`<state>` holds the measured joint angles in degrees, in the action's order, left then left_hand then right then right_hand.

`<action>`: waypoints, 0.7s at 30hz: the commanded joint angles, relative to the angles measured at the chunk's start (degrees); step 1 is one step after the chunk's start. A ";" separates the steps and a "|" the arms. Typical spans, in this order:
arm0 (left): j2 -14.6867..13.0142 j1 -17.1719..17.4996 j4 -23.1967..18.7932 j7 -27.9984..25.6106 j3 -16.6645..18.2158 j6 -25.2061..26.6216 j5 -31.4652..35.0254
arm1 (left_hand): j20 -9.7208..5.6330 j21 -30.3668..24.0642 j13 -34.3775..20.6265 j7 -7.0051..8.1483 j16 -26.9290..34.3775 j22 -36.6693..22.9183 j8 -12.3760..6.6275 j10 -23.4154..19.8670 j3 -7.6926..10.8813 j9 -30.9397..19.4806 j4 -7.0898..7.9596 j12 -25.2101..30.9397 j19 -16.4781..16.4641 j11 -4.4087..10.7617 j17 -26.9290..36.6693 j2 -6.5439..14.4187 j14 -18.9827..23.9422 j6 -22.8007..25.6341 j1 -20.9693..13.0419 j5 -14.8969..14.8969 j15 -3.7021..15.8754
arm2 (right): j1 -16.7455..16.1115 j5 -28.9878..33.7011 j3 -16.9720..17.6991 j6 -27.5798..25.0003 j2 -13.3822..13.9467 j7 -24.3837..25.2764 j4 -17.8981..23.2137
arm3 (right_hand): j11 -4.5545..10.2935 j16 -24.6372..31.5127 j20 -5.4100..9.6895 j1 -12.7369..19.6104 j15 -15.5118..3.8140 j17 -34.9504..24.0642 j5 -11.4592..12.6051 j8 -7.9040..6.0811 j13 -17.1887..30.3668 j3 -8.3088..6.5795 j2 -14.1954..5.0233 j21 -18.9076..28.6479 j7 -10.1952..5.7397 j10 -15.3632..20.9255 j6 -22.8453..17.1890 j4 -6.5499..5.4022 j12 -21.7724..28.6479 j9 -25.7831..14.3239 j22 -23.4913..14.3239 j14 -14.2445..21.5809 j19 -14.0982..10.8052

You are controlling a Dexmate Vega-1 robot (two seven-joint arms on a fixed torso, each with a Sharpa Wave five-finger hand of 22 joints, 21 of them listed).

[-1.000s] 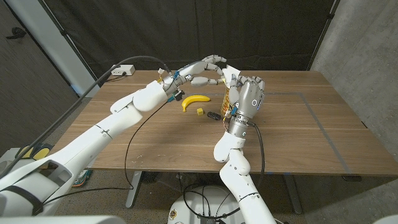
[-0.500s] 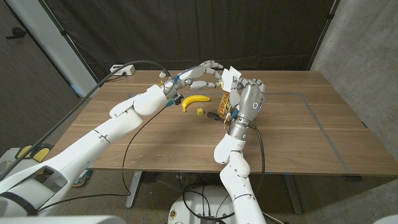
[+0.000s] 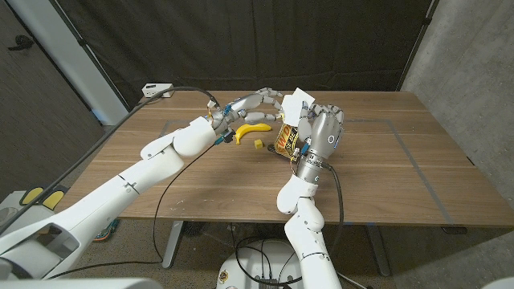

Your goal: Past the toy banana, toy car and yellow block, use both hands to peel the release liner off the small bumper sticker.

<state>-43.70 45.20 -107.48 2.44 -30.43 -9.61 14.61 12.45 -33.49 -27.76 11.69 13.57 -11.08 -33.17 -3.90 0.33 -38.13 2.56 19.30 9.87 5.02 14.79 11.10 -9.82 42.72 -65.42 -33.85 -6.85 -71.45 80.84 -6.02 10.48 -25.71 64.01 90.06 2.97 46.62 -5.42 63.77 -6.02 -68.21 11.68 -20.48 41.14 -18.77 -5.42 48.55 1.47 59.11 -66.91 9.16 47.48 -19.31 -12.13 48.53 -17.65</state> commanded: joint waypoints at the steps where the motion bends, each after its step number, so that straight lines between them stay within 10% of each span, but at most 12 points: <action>1: -3.20 3.56 -5.75 -1.23 1.15 8.27 2.42 | -0.01 -0.04 -0.26 0.18 0.30 -0.27 -4.91 -0.19 3.12 -7.40 2.63 0.34 2.57 0.11 0.33 -0.20 0.08 -0.05 -1.02 0.36 0.01 | 0.42 -0.28 0.93 -1.17 -0.24 -0.01 0.90 | -0.02 0.20 0.17 0.01 -4.51 -0.44 0.40 -0.34 0.11 -0.74 0.62 0.56 0.17 0.43 0.17 -0.06 0.13 -0.40 -0.30 0.68 0.32; 21: -6.01 6.63 -9.14 -2.80 2.40 12.97 2.25 | 0.00 0.17 -0.89 0.09 0.40 -0.24 -5.57 -0.11 3.85 -7.66 3.01 0.76 2.43 0.23 0.42 -0.50 0.56 0.35 -1.52 1.05 -0.02 | 2.91 -0.32 3.05 -4.02 -0.24 -0.01 0.50 | 0.03 0.09 0.37 -0.71 -4.52 -1.28 0.03 -0.82 0.22 -2.58 1.00 1.80 0.14 0.53 0.44 -0.28 0.06 -1.65 -0.24 0.96 0.58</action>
<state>-48.23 50.27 -114.76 0.38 -28.69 0.90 16.86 12.44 -33.49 -28.31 11.72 13.57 -11.08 -33.17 -3.89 2.24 -38.57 4.09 19.74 9.87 5.02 15.06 10.48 -9.60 42.26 -66.05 -33.14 -7.07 -69.61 80.53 -3.78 7.95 -25.92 64.00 90.84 2.97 46.61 -5.11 63.10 -6.34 -69.38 11.90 -20.80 41.13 -20.74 -4.75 49.88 1.56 59.11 -66.82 8.93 47.47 -20.64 -12.13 48.88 -17.33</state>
